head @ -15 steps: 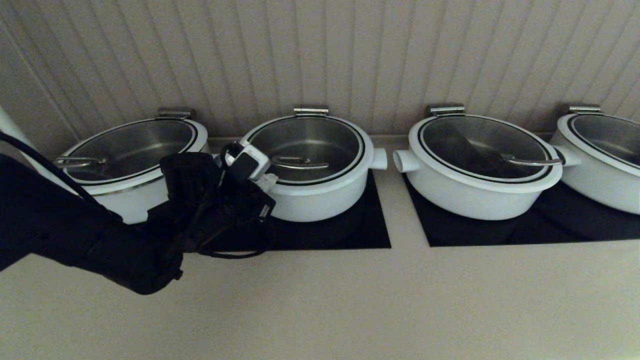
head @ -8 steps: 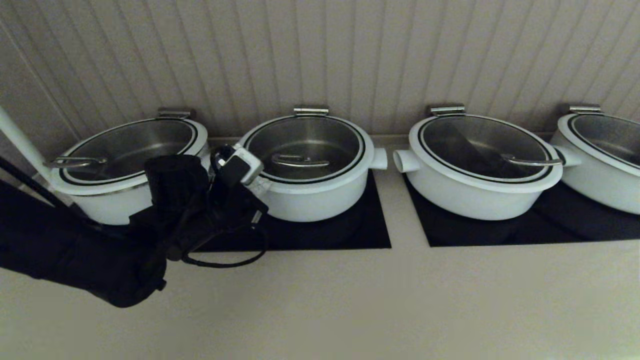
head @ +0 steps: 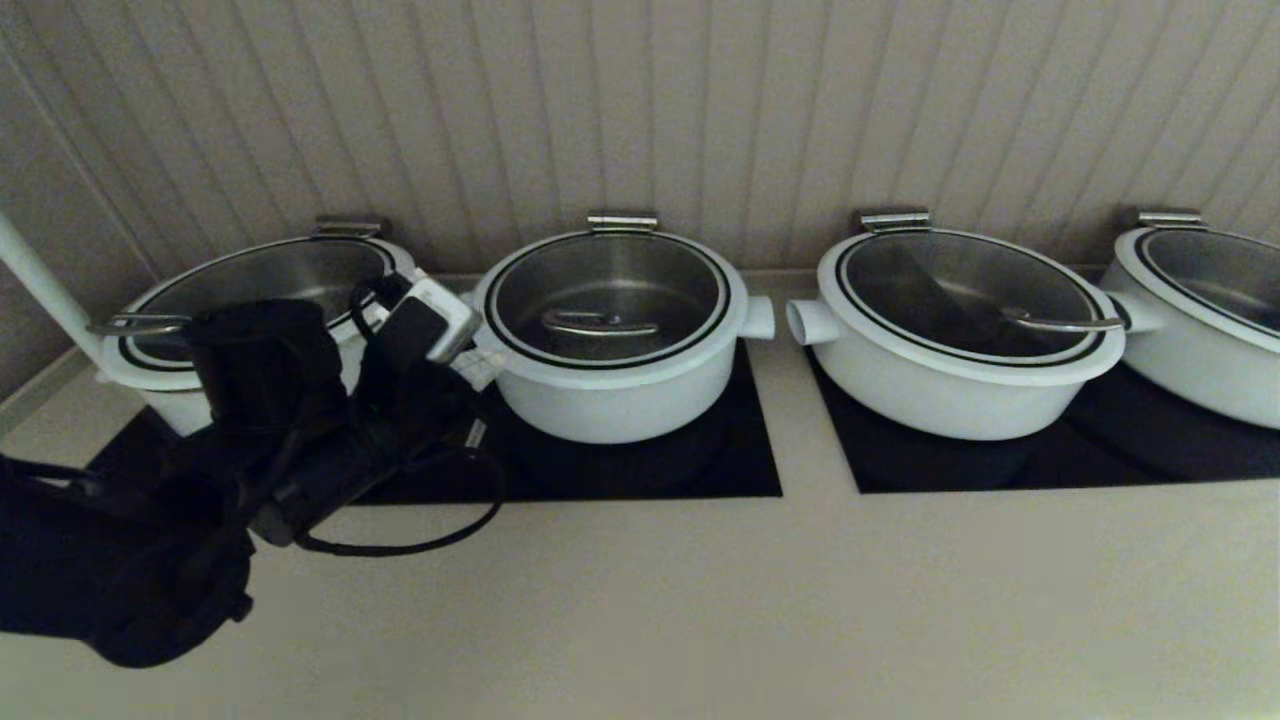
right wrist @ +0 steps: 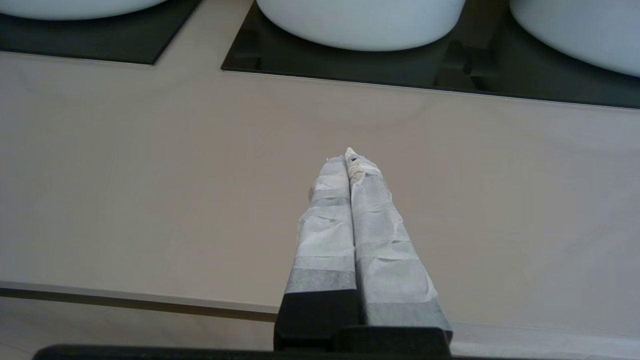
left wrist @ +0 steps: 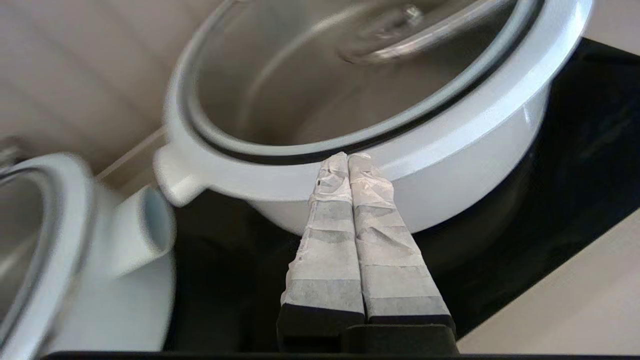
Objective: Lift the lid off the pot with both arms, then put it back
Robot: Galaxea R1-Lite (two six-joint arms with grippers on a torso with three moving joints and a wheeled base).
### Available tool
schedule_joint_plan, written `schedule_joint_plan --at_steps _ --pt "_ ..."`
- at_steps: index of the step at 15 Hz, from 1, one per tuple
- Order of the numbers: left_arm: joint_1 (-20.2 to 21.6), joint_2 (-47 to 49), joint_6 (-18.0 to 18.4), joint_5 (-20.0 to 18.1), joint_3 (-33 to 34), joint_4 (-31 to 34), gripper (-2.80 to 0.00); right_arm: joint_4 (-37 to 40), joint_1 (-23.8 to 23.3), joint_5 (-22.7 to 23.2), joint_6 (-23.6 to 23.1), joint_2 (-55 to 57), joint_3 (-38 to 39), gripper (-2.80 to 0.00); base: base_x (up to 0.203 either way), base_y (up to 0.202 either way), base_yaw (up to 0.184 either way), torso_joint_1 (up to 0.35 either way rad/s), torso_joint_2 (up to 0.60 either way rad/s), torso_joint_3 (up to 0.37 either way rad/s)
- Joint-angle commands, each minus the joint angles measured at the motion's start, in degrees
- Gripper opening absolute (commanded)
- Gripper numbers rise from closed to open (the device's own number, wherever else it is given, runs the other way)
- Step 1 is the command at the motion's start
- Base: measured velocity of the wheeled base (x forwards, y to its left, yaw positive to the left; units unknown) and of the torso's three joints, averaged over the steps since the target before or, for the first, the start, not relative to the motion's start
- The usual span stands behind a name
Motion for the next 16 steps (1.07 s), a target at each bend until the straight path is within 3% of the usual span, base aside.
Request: schedule_joint_plan --at_steps 1,5,10,16 --pt "0.1 -4.6 -0.1 1.3 2.2 -0.2 -2.8 0.0 0.0 0.0 0.0 0.0 0.0 -2.8 0.0 0.0 0.0 0.0 0.0 0.0" --pt "2.0 -11.0 -0.3 1.6 8.7 0.1 -2.8 0.0 0.0 0.0 0.0 0.0 0.0 -2.8 0.0 0.0 0.0 0.0 0.0 0.0" --pt "13.5 -21.1 -0.3 1.9 19.9 1.4 -2.8 0.0 0.0 0.1 0.0 0.0 0.0 -2.8 0.0 0.0 0.0 0.0 0.0 0.0" --pt "22.1 -35.0 -0.7 2.1 35.7 4.8 -2.8 0.0 0.0 0.0 0.0 0.0 0.0 -2.8 0.0 0.0 0.0 0.0 0.0 0.0"
